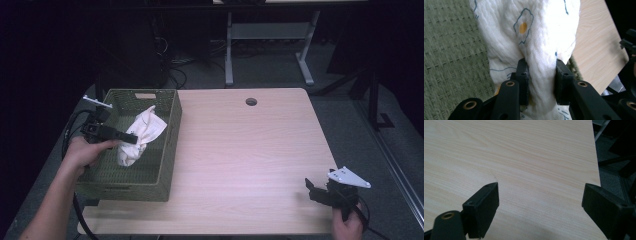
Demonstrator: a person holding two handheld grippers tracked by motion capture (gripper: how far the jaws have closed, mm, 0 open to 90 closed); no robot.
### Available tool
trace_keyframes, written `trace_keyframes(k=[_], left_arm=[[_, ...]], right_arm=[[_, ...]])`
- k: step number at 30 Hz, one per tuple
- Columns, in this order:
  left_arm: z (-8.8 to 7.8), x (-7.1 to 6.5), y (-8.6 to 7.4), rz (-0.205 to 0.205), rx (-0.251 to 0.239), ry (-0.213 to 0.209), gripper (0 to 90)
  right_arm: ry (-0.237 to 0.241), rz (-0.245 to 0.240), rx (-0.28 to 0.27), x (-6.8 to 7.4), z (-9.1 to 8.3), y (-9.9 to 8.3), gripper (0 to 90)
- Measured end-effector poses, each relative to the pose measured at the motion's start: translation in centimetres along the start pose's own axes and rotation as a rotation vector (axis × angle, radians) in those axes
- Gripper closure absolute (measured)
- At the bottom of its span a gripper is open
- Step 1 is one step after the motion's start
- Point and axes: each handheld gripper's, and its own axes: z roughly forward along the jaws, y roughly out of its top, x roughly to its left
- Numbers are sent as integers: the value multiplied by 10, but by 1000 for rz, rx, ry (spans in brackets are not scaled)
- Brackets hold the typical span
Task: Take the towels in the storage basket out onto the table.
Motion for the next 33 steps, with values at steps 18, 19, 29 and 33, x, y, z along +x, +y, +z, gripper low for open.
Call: trace_keyframes(k=[18,19,29,33], left_arm=[[0,-43,21,84,-9,-37,693],[1,-46,22,87,-10,-42,693],[14,-69,31,139,2,-81,693],[21,-77,34,153,9,-92,693]], right_arm=[[0,2,-9,0,-1,1,139],[-1,2,-9,0,-2,1,139],[1,0,-12,0,-2,1,139],[1,1,-12,0,-2,1,139]])
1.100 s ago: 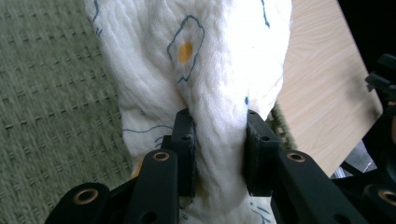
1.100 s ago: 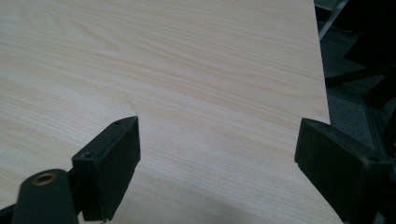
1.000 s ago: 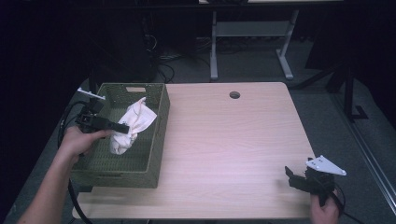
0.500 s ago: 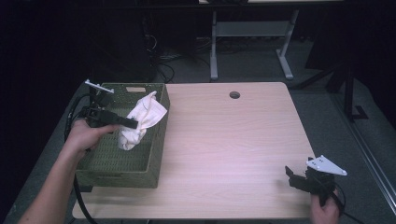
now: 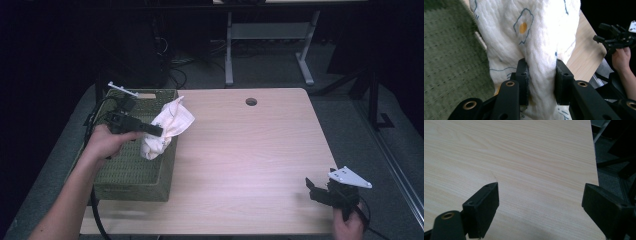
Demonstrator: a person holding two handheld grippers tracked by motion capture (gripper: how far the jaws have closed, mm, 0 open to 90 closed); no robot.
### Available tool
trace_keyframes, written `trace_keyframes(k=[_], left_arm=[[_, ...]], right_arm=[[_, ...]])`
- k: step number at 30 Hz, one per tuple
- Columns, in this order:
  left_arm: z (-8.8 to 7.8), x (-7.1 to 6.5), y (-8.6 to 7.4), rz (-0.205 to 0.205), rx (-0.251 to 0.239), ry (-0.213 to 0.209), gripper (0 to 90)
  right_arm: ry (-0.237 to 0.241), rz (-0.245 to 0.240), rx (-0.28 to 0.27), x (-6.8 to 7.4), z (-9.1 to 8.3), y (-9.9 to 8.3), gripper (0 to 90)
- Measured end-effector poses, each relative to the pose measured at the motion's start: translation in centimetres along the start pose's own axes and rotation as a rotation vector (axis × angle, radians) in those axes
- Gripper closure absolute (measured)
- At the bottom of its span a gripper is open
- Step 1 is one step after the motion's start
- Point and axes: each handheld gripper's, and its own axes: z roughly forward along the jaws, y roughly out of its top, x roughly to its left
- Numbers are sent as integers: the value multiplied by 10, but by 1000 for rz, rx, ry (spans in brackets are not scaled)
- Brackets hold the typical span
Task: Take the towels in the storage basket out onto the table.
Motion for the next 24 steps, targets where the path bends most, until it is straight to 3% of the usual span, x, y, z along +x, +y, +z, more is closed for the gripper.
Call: trace_keyframes(k=[24], left_arm=[[23,-24,18,53,43,-22,693]], right_arm=[[3,-1,3,-1,0,0,139]])
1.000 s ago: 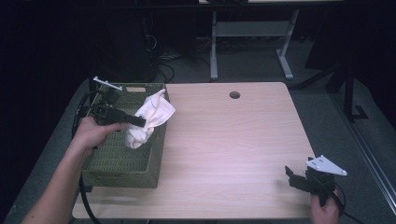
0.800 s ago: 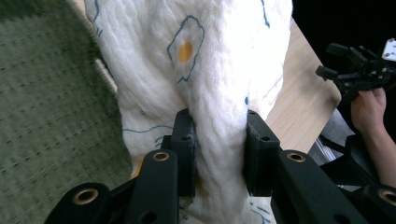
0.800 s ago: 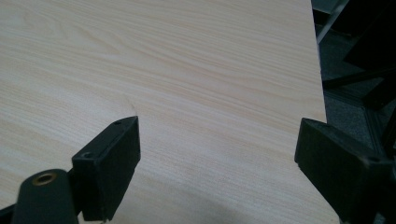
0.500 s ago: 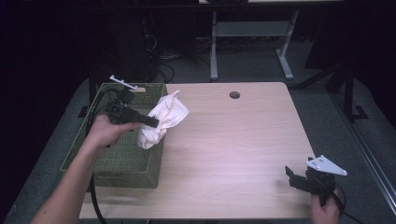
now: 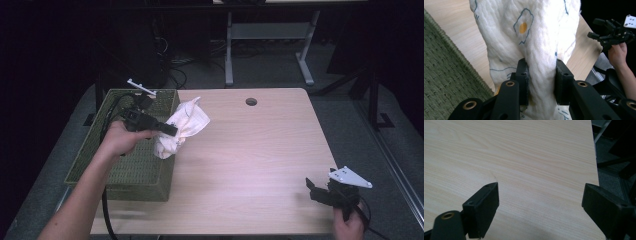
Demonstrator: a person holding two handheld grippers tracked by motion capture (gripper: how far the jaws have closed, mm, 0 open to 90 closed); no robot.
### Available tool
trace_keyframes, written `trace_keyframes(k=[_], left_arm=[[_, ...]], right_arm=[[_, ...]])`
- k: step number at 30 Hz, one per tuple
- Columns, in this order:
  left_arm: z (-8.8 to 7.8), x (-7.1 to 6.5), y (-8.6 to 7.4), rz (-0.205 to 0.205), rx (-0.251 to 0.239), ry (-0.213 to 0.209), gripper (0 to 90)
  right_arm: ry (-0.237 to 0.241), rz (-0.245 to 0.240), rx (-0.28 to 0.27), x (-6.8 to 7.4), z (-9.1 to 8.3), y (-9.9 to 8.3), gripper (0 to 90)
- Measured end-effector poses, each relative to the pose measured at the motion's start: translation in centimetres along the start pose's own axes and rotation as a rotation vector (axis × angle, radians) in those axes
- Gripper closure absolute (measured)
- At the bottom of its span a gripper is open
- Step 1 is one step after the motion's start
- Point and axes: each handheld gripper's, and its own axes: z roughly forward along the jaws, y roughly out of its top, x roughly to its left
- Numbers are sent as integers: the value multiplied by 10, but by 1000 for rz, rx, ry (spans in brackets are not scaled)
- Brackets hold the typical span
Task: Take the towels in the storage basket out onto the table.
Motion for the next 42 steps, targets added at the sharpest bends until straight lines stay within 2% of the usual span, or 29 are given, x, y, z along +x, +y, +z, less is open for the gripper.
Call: trace_keyframes(k=[29,42], left_arm=[[37,-19,16,34,34,-48,692],[59,-32,26,68,65,-76,692]], right_arm=[[1,2,-8,-1,-1,1,139],[5,7,-11,0,-2,1,139]])
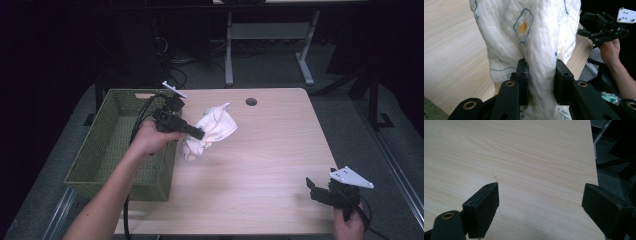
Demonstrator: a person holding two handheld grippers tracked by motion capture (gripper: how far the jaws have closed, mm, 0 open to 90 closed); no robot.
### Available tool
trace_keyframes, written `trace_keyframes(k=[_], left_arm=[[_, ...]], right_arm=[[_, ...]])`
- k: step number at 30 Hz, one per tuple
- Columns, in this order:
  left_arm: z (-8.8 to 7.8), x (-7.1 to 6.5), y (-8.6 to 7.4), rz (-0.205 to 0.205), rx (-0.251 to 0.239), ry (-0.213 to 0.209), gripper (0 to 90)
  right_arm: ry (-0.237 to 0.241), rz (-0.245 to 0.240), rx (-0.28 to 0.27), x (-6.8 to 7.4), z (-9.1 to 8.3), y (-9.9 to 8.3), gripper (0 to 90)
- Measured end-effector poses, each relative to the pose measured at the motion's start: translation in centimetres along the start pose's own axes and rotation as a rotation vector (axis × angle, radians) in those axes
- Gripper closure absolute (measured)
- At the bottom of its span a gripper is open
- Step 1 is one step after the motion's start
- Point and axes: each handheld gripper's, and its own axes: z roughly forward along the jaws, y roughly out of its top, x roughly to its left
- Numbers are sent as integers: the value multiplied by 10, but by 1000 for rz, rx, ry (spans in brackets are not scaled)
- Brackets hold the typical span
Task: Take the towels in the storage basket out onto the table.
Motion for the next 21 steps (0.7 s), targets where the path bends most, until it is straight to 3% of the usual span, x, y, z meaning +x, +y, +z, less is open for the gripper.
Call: trace_keyframes(k=[21], left_arm=[[41,-12,16,29,50,-35,692]], right_arm=[[2,2,-2,0,-1,0,139]])
